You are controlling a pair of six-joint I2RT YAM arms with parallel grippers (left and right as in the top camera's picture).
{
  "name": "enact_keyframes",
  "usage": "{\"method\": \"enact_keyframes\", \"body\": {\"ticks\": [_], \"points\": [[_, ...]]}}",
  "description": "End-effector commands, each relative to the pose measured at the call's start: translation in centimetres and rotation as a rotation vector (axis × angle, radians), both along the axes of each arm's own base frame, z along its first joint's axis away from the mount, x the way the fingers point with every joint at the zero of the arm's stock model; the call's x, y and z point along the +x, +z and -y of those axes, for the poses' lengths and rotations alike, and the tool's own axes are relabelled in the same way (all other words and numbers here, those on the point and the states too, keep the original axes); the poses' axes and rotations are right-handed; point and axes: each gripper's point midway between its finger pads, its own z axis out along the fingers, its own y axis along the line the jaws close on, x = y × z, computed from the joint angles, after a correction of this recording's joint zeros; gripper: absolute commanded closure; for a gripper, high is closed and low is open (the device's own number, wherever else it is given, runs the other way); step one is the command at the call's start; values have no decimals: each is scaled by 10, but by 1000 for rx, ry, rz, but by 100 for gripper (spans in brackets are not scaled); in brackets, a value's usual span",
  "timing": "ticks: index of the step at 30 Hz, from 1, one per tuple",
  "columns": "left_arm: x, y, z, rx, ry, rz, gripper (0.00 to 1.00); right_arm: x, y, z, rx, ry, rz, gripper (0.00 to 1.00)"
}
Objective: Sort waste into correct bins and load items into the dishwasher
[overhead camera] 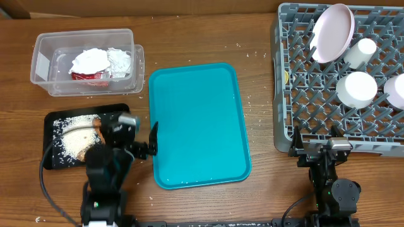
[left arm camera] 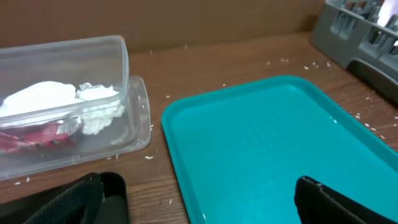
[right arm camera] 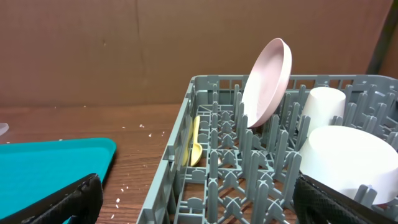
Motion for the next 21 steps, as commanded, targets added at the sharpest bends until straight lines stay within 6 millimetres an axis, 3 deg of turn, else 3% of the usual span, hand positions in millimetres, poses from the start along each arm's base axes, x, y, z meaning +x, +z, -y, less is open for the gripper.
{"method": "enact_keyframes", "body": {"ticks": [1,12,18,21], "points": [[-9,3,5,12,-24,76,0,0,-1,-1,4,2,6,0],[-24,13,10,12,-29,303,0,0,-1,-1,5,2,6,0],[-31,20,14,29,-26,345,0,0,-1,-1,5,2,6,0],[-34,13,10,34,-10,320,0,0,-1,-1,4,2,6,0]]}}
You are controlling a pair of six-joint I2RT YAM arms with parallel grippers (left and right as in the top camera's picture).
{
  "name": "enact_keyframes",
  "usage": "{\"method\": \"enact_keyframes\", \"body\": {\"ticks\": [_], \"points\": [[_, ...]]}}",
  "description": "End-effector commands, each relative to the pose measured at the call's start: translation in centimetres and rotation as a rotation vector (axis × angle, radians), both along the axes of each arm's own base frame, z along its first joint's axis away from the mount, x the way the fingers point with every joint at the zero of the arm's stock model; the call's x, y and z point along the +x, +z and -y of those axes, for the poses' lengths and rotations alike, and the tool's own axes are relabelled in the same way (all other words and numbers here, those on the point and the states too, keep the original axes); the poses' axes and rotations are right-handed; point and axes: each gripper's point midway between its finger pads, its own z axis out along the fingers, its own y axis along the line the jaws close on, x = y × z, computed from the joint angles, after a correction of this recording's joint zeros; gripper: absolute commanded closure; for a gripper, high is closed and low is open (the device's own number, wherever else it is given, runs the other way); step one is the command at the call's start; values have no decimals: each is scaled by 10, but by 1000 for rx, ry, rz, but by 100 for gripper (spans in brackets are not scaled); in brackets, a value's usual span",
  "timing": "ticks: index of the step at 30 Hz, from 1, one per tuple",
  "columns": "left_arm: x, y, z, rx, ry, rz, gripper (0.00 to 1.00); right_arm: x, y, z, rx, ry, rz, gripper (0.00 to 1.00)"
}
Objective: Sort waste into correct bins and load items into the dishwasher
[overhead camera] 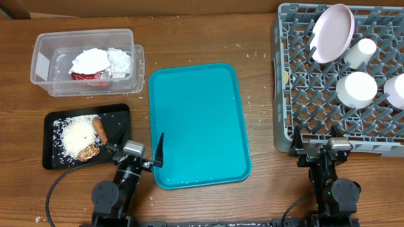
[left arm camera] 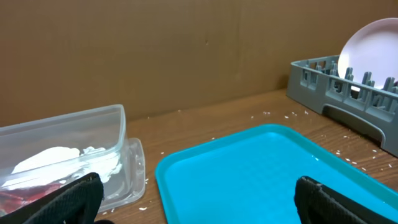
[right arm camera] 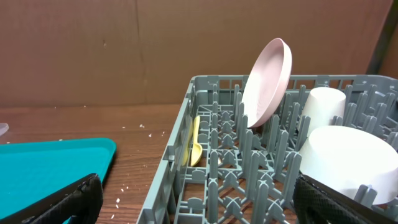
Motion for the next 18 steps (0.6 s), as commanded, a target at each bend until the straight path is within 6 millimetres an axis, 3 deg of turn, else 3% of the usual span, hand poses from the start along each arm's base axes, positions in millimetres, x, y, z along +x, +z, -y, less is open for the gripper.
{"method": "enact_keyframes", "body": {"ticks": [1,5,11,18], "points": [[-2,-10,-9,29,52,-25,0,0,-1,-1,4,1,6,0],[-7,-32,-14,36,67,-112,0,0,-1,-1,5,1,6,0],[-7,-22,-22,37,116,-65,0,0,-1,-1,4,1,6,0],[-6,-23,-31,38,161,-71,0,0,-1,-1,5,1,6,0]]}}
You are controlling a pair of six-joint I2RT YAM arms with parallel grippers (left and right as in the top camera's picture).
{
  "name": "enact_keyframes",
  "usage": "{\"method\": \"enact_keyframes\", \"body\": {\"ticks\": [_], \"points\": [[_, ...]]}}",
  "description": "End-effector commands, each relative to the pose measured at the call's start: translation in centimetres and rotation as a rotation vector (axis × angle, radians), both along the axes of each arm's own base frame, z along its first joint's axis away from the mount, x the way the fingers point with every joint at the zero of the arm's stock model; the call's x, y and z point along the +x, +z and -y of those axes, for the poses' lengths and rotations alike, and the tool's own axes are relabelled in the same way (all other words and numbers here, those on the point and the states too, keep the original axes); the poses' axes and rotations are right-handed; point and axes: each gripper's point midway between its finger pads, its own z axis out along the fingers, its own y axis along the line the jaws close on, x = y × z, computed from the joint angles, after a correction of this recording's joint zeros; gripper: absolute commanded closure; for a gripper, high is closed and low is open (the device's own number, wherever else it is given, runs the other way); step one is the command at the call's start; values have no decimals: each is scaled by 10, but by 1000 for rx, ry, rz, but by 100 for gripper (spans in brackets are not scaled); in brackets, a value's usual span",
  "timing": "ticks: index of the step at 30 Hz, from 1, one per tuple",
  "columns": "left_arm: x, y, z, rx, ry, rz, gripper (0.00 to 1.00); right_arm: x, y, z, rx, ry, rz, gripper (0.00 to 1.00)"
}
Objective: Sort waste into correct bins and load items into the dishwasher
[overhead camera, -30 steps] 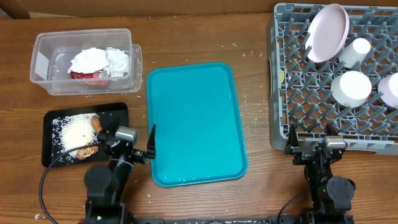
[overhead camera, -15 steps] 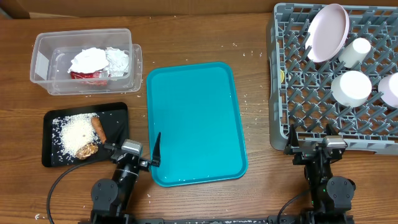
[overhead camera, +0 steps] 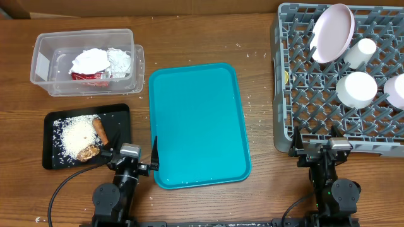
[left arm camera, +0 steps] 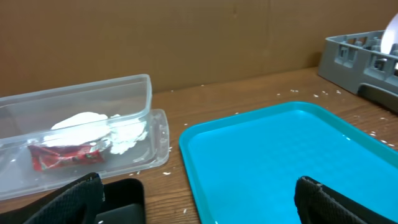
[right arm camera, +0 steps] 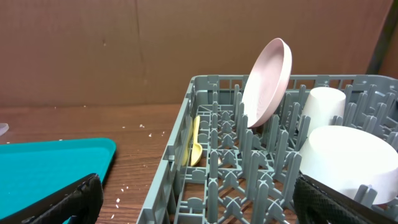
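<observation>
The teal tray lies bare in the middle of the table. Left of it a black tray holds rice and brown food scraps. A clear bin at the far left holds white wrappers and a red packet. The grey dish rack at the right carries a pink plate, white cups and a yellow spoon. My left gripper stands open and empty between the black tray and the teal tray's near left corner. My right gripper is open and empty at the rack's near edge.
Scattered rice grains dot the wood around the teal tray. A brown cardboard wall closes off the far side. The teal tray's rim and the black tray's corner lie just ahead of my left fingers.
My left gripper has shifted slightly left and turned left, so the clear bin shows more fully and the rack sits at the right edge of its view. The right arm has not moved.
My left arm was reached out over the right end of the black tray, gripper open. Then it stood drawn back near the table's front edge beside the teal tray, where it remains, turned a little leftward. The right gripper stayed open at the rack throughout.
</observation>
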Motion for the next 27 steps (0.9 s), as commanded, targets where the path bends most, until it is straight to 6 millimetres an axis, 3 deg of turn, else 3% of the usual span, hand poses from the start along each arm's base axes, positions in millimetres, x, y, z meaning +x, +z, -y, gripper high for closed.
{"method": "enact_keyframes", "body": {"ticks": [1,27], "points": [[1,0,-9,24,45,8,0,0,-1,-1,4,1,6,0],[2,-2,-16,23,80,-3,0,0,-1,-1,5,1,6,0]]}}
